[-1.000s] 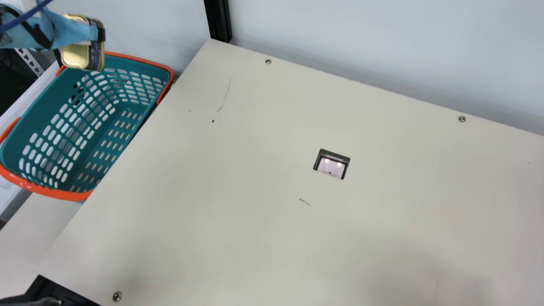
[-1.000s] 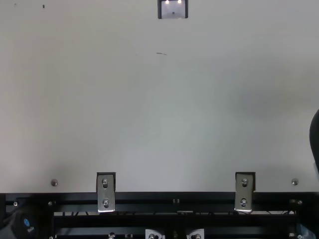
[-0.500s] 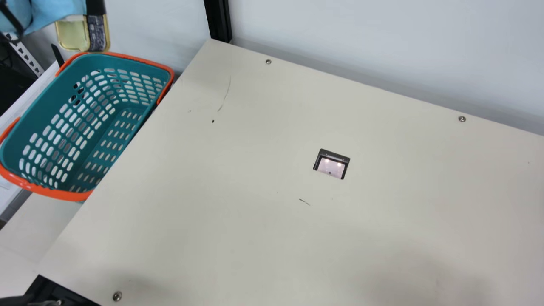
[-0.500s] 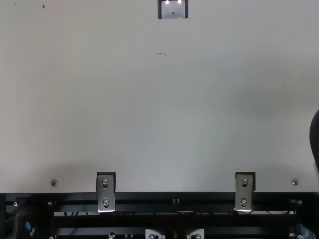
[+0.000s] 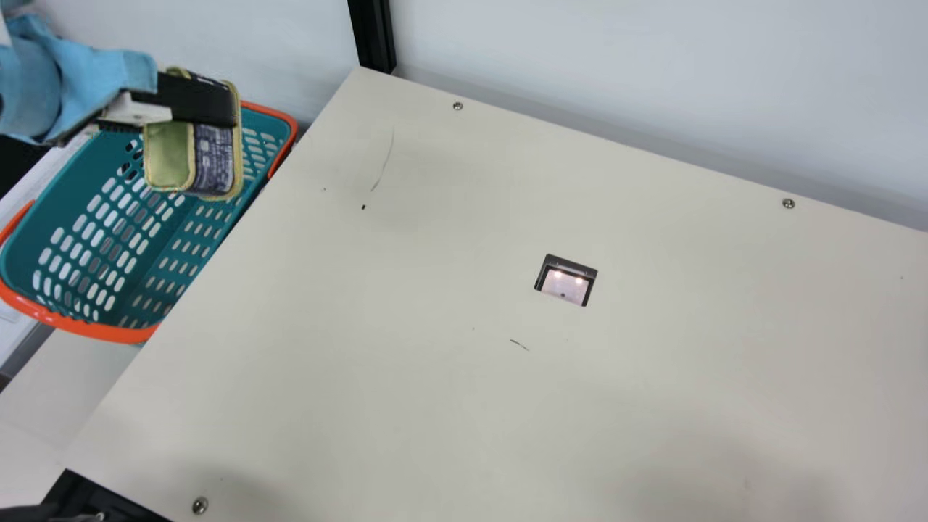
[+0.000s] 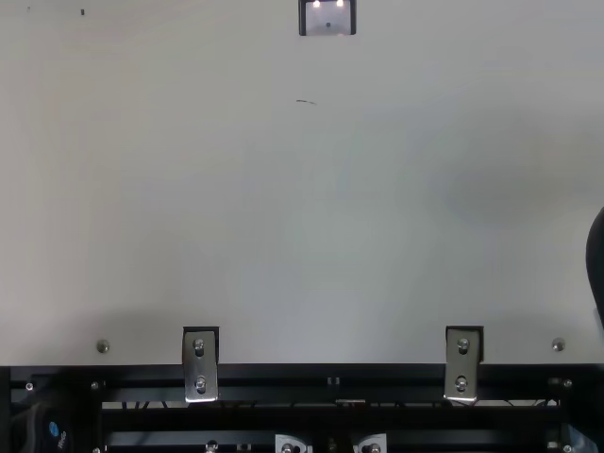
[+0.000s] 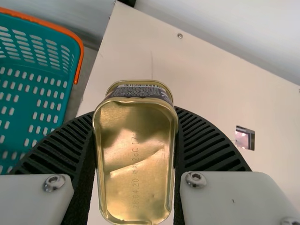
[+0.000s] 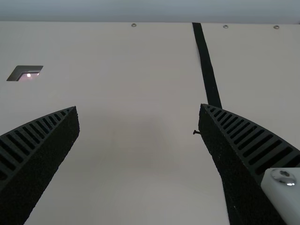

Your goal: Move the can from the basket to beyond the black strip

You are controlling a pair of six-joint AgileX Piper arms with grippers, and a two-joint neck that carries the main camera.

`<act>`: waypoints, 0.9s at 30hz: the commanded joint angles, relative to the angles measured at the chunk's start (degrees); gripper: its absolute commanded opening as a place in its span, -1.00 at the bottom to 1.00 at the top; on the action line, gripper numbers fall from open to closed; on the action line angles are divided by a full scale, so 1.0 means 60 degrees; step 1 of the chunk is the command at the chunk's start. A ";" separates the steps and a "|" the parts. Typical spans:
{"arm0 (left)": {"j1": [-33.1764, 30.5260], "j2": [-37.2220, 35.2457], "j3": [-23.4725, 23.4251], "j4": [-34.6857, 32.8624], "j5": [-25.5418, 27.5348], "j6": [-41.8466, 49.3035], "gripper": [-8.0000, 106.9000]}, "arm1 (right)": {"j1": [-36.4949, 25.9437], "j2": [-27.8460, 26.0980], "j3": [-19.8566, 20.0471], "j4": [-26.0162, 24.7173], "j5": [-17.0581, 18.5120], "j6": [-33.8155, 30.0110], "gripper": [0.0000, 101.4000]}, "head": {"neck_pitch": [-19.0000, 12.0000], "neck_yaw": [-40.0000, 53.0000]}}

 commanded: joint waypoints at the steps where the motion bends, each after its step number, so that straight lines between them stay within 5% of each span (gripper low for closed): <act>1: 0.0000 0.0000 0.0000 0.0000 0.0000 0.0000 -0.68 | 0.0000 0.0000 0.0000 0.0000 0.0000 0.0000 1.00 | -0.0303 0.0118; 12: -0.0078 0.0009 -0.0052 0.0031 0.0032 -0.0232 -0.68 | 0.0000 0.0000 0.0000 0.0000 0.0000 0.0000 1.00 | -0.0303 0.0118; 27: -0.0476 0.0791 -0.0991 -0.1031 0.2087 -0.3402 -0.68 | 0.0000 0.0000 0.0000 0.0000 0.0000 0.0000 1.00 | -0.0303 0.0118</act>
